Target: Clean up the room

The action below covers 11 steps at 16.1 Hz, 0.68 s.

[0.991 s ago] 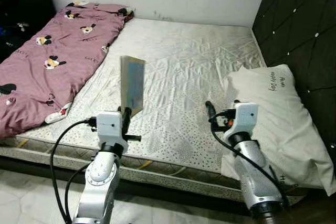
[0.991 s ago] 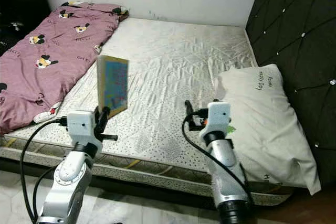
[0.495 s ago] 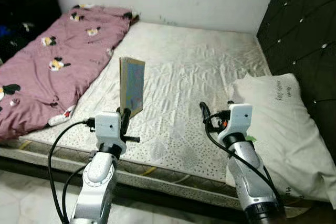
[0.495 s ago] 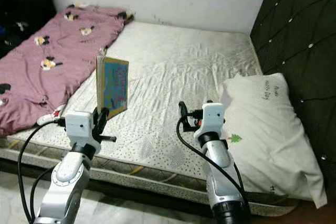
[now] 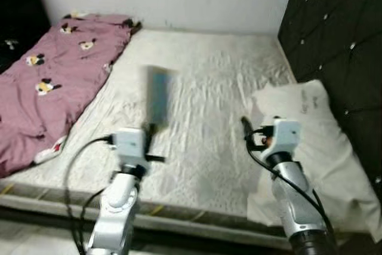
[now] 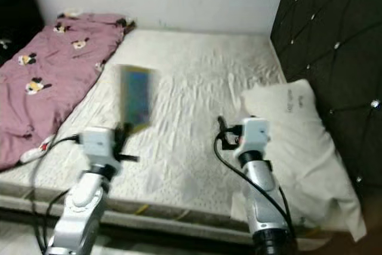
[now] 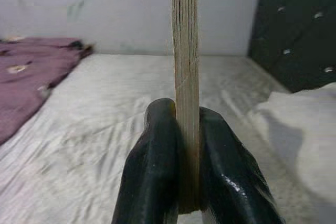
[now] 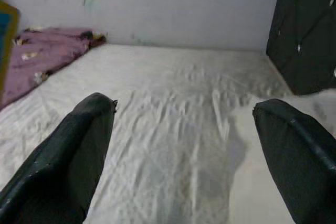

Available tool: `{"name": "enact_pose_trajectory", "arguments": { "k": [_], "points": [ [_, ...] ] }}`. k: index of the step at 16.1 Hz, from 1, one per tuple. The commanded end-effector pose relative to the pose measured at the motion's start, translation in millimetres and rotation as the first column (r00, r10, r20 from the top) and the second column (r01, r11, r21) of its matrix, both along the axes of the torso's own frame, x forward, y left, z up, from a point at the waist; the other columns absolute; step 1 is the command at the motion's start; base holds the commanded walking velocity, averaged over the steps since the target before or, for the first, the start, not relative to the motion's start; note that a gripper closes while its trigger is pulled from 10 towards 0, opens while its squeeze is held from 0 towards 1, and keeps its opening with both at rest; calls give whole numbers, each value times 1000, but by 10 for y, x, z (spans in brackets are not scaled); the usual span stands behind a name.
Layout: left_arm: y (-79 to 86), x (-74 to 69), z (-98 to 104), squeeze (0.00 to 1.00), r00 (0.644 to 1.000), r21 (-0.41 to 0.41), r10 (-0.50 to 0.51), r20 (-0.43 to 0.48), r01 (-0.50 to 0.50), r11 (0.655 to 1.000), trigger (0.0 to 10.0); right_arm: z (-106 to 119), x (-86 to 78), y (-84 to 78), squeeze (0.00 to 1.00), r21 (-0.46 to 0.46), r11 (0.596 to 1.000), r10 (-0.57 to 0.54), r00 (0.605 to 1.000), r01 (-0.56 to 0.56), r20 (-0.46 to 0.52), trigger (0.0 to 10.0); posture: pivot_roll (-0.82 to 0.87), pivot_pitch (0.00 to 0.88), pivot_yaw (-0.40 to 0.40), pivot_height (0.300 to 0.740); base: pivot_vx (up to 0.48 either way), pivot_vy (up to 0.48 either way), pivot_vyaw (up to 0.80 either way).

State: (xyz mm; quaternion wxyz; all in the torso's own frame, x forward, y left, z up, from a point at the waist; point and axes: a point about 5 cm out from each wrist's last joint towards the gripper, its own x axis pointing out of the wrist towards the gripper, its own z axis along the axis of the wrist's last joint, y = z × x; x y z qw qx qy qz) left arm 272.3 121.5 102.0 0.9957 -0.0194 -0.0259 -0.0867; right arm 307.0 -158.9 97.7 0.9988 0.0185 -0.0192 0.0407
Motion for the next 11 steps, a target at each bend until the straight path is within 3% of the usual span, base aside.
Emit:
{"name": "enact_pose_trajectory", "arguments": {
  "k": [1, 4, 9, 11],
  "points": [
    [164, 22, 84, 0, 998, 13, 58, 38, -59, 998, 10000, 61, 31, 144, 0, 11, 999, 44, 999, -44, 25, 10000, 27, 17, -14, 740, 292, 0, 0],
    [186, 36, 51, 0, 995, 13, 102, 15, -102, 995, 10000, 55, 31, 138, 0, 10, 999, 41, 999, -41, 24, 10000, 27, 17, -14, 740, 0, 0, 0],
    [170, 34, 54, 0, 996, 22, 92, 15, -92, 995, 10000, 44, 31, 131, 0, 18, 999, 33, 999, -33, 17, 10000, 28, 19, -15, 740, 0, 0, 0],
    [170, 39, 43, 0, 996, 13, 89, 3, -89, 996, 10000, 40, 33, 128, 0, 18, 999, 33, 999, -33, 13, 10000, 27, 19, -15, 740, 0, 0, -800]
  ]
}}
